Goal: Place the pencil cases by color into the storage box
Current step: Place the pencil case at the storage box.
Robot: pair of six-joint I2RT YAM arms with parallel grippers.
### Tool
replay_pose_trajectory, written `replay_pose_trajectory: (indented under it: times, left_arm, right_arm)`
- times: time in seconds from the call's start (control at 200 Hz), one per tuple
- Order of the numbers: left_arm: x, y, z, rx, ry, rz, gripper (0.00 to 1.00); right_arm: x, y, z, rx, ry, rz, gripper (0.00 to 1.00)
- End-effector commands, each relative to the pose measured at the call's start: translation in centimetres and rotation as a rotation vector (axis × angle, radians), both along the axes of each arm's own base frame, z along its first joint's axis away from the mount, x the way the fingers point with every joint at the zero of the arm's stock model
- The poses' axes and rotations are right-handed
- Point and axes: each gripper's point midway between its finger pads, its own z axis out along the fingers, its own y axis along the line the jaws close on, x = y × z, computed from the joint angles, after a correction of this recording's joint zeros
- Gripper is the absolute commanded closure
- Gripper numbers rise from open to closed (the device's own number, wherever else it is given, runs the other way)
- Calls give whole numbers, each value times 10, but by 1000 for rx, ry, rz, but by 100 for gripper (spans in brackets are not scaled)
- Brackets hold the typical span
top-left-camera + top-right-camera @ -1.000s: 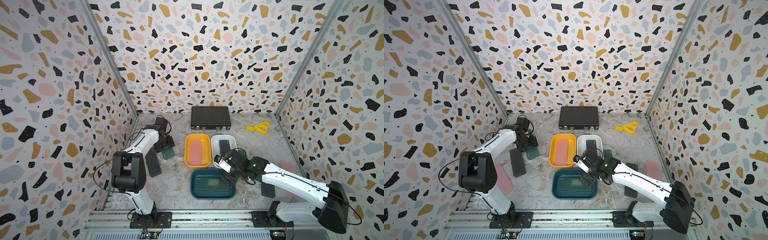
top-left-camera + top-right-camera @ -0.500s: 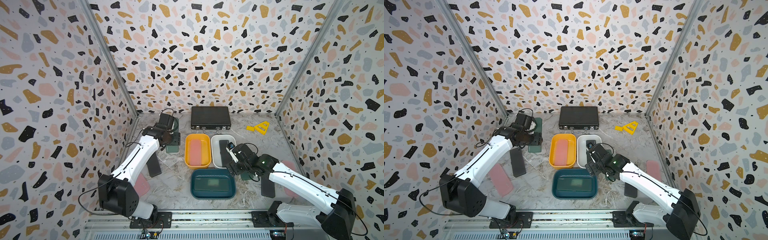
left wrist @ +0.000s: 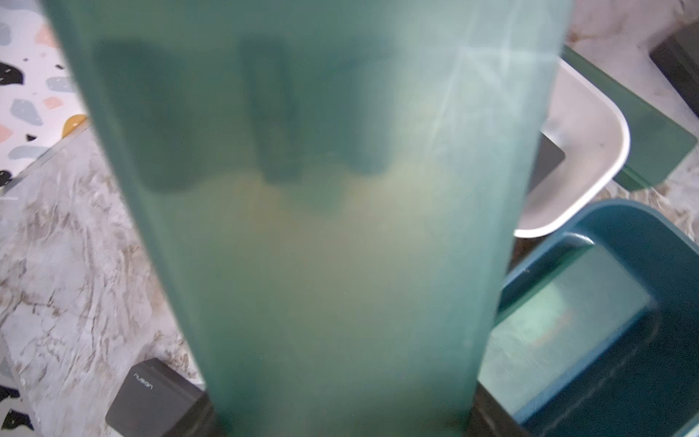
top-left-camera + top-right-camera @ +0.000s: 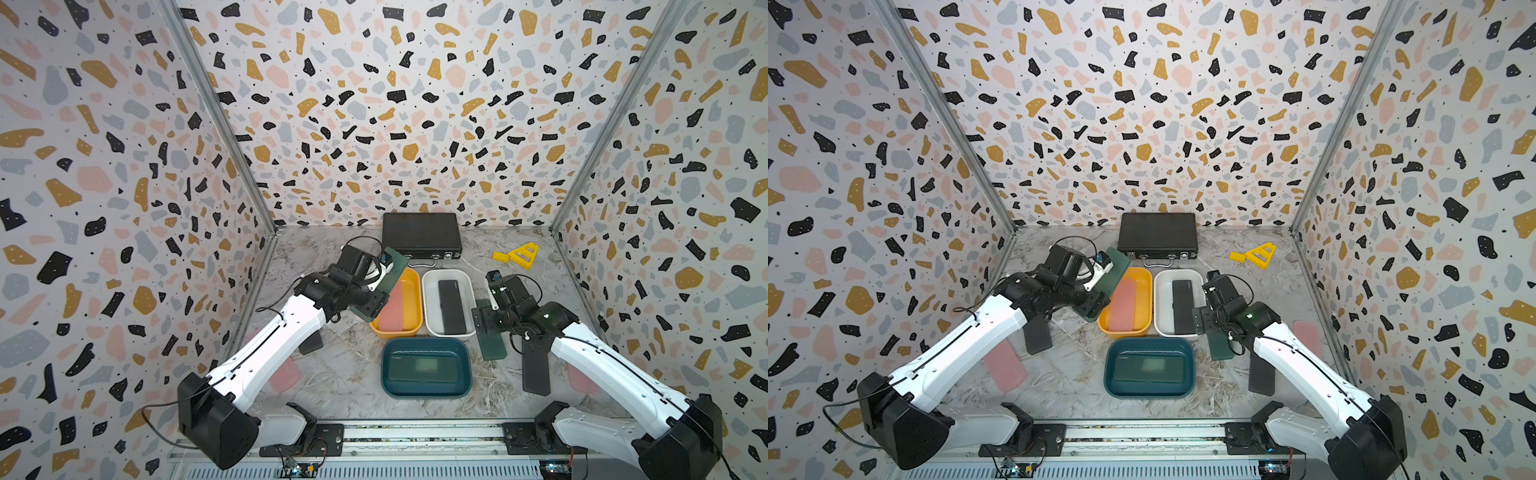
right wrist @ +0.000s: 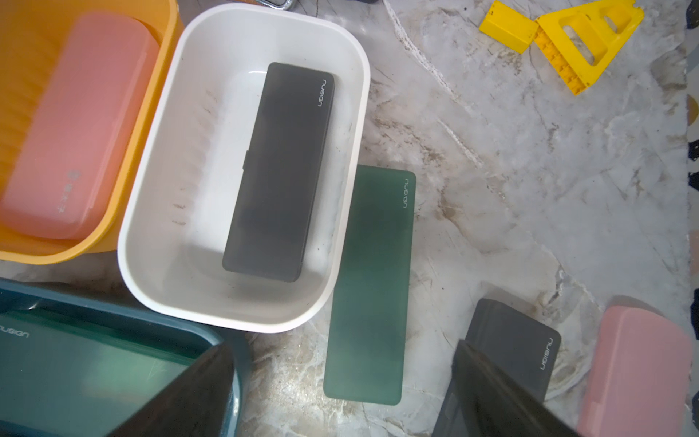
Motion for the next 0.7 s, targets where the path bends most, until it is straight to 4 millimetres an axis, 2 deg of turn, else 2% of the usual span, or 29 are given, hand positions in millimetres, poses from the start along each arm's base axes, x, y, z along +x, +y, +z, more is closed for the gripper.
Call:
replay_pose_trajectory:
  times: [0.0,0.35,0.696]
  left_arm:
    - [-16,-23,18,-41,-79,-185,45]
    - [-76,-56,-8,77,3,-429,44]
    - [-121,-74,-31,243,22,-586,45]
  right_arm:
    - [-5,-6,0,33,21,-22,4]
    - [-2,-23,0,66,44,-62,4]
    - [-2,-40,2,91,51,-95,4]
